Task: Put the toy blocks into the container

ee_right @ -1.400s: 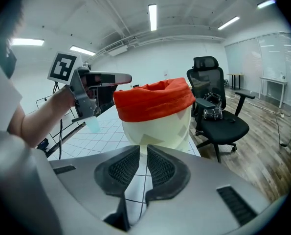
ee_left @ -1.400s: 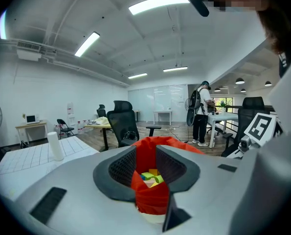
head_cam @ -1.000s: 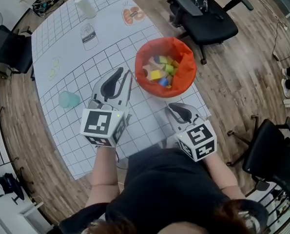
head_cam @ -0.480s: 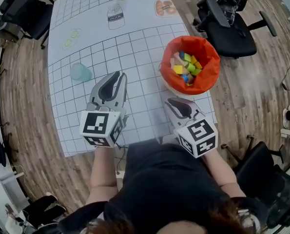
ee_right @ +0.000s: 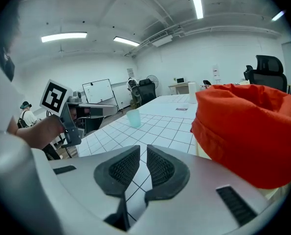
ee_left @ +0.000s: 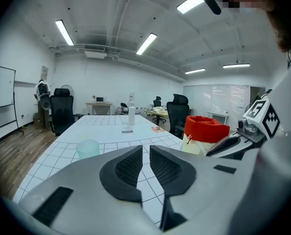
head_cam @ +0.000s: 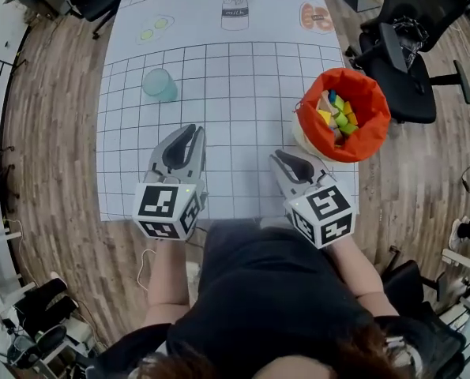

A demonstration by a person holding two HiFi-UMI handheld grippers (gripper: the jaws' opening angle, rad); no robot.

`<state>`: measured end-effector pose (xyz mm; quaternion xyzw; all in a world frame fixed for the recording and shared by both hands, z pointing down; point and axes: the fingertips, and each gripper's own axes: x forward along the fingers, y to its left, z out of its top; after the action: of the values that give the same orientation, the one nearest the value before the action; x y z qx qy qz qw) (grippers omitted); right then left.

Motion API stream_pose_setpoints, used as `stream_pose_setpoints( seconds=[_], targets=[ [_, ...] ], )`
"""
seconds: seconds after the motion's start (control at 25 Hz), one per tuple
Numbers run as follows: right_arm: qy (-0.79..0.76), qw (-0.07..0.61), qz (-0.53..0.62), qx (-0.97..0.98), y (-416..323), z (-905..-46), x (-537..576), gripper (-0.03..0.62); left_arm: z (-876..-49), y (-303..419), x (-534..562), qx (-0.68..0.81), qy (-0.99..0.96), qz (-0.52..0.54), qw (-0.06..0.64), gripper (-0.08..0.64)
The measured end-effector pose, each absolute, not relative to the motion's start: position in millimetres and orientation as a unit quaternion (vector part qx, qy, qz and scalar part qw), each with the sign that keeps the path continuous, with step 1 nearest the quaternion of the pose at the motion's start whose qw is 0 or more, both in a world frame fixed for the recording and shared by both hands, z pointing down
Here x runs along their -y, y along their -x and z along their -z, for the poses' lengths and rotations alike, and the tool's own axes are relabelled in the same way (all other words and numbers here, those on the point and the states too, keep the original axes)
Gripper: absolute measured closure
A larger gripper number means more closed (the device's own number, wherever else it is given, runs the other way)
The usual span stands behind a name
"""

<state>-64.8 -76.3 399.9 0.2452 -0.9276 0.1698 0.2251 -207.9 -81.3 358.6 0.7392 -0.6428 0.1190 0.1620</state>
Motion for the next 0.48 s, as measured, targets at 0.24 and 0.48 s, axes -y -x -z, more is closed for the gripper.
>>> stream_pose_setpoints(
  seconds=[0.24,0.48],
  targets=[
    [-0.241,0.22,-0.171,0.93,76,-400,83,0.577,-372,225,59,0.67,-0.709,-0.114,0.188,0.497],
    [-0.236,0.219,-0.165,0.932,86,-401,87,0.577,-383,231,46,0.681,-0.694,-0.114,0.204,0.5]
  ],
)
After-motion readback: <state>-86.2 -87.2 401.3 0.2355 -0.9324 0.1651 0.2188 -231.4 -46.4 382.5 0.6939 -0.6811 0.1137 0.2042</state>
